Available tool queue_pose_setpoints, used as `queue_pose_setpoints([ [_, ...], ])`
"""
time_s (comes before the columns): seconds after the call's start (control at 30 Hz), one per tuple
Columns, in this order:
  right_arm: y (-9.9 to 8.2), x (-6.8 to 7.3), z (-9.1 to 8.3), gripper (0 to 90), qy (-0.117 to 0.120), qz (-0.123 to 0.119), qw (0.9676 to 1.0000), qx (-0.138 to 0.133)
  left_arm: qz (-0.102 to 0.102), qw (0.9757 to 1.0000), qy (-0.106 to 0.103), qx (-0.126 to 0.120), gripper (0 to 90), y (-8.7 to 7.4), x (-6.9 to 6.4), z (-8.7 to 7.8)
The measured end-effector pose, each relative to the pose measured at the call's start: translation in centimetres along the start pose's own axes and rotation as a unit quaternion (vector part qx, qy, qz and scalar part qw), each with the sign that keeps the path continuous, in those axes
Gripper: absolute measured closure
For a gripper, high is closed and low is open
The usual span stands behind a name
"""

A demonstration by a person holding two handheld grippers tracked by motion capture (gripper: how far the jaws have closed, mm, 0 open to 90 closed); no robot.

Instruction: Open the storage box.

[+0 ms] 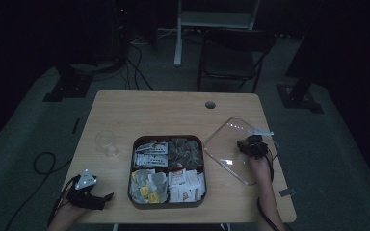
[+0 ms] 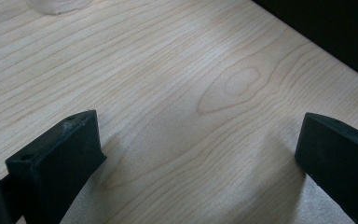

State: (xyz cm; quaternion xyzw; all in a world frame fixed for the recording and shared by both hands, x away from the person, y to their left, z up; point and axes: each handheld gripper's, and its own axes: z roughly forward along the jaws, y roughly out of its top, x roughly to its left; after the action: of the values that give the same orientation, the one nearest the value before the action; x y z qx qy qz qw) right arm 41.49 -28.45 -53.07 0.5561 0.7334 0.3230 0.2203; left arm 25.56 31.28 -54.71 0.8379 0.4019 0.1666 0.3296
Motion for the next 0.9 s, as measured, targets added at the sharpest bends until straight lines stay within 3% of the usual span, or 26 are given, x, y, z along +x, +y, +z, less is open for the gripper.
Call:
queue_pose_setpoints([
  [0.27,0.2,-0.3,0.3,56.0,0.013,0.004,0.9999,0.002,0.0,1.0,0.0,0.0,1.0,0.0,0.0,0.0],
  [0.3,0.4,-0.6,-0.1,45.9,0.028,0.021,0.9993,-0.013,0.0,1.0,0.0,0.0,1.0,0.0,0.0,0.0],
  [0.37,0.9,-0.7,-0.6,38.2,0.03,0.025,0.9991,-0.018,0.0,1.0,0.0,0.0,1.0,0.0,0.0,0.0],
  [0.57,1.7,-0.6,-2.1,28.8,0.047,0.023,0.9981,-0.032,0.0,1.0,0.0,0.0,1.0,0.0,0.0,0.0],
  [0.67,1.7,-0.4,-2.5,19.7,0.06,0.01,0.9974,-0.039,0.0,1.0,0.0,0.0,1.0,0.0,0.0,0.0],
  [0.7,1.7,-0.2,-2.7,19.0,0.065,-0.004,0.9971,-0.038,0.0,1.0,0.0,0.0,1.0,0.0,0.0,0.0],
  [0.8,1.7,-0.1,-2.9,18.6,0.08,-0.016,0.9959,-0.039,0.0,1.0,0.0,0.0,1.0,0.0,0.0,0.0],
  [0.9,1.6,0.1,-3.2,15.3,0.078,-0.026,0.9955,-0.046,0.0,1.0,0.0,0.0,1.0,0.0,0.0,0.0],
])
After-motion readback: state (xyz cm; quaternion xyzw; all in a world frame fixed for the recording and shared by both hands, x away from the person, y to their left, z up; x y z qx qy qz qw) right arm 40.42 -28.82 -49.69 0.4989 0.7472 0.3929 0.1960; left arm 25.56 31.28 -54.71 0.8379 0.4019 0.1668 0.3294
